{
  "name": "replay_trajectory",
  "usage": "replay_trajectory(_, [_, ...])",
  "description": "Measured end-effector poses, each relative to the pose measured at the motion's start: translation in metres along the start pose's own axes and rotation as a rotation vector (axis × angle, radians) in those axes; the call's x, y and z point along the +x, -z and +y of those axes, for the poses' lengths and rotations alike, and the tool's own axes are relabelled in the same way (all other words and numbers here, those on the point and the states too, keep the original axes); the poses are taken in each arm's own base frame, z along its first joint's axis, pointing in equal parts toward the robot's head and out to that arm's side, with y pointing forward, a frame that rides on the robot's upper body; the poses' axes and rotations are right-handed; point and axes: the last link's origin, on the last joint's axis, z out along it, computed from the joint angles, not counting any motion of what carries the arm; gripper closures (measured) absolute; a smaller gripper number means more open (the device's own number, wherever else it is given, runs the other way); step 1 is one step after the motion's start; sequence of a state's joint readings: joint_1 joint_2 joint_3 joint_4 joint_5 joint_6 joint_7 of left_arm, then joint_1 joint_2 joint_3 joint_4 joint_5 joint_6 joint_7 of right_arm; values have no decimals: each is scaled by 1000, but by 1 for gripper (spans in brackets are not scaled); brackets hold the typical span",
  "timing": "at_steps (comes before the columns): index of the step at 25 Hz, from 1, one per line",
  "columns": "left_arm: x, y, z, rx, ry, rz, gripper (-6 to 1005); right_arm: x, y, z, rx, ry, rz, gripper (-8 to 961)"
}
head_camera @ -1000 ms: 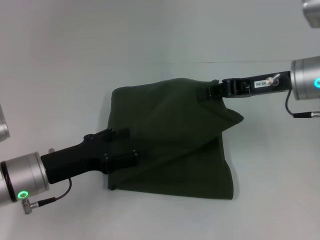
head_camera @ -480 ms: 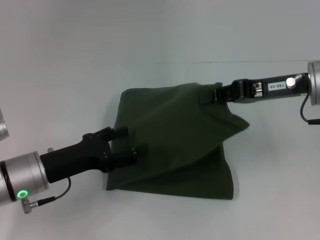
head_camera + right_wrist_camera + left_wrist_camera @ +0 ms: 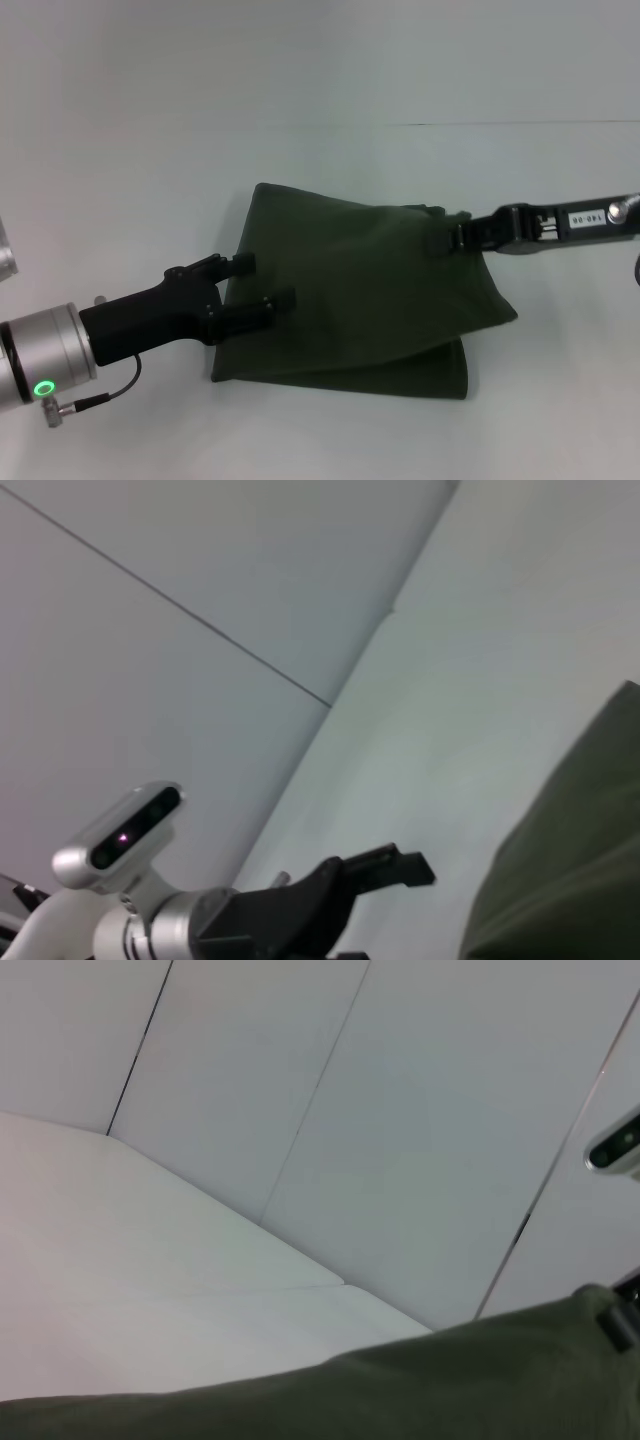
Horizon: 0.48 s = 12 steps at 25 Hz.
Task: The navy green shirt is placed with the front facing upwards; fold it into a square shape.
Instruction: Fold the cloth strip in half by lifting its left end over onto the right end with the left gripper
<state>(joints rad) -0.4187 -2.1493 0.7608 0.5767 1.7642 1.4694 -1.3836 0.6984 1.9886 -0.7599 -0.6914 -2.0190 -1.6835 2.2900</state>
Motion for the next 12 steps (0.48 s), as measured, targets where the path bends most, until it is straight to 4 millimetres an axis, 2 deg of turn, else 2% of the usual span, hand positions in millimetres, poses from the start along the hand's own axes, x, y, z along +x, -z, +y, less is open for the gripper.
replay_trajectory(5, [-1,-1,1,-4,0,-3,81,11,6,-10,30,-23,-10,826])
replay_trajectory(12, [-1,-5,3,-16,0,-7,80,34,0,-33,117,-76,21,821])
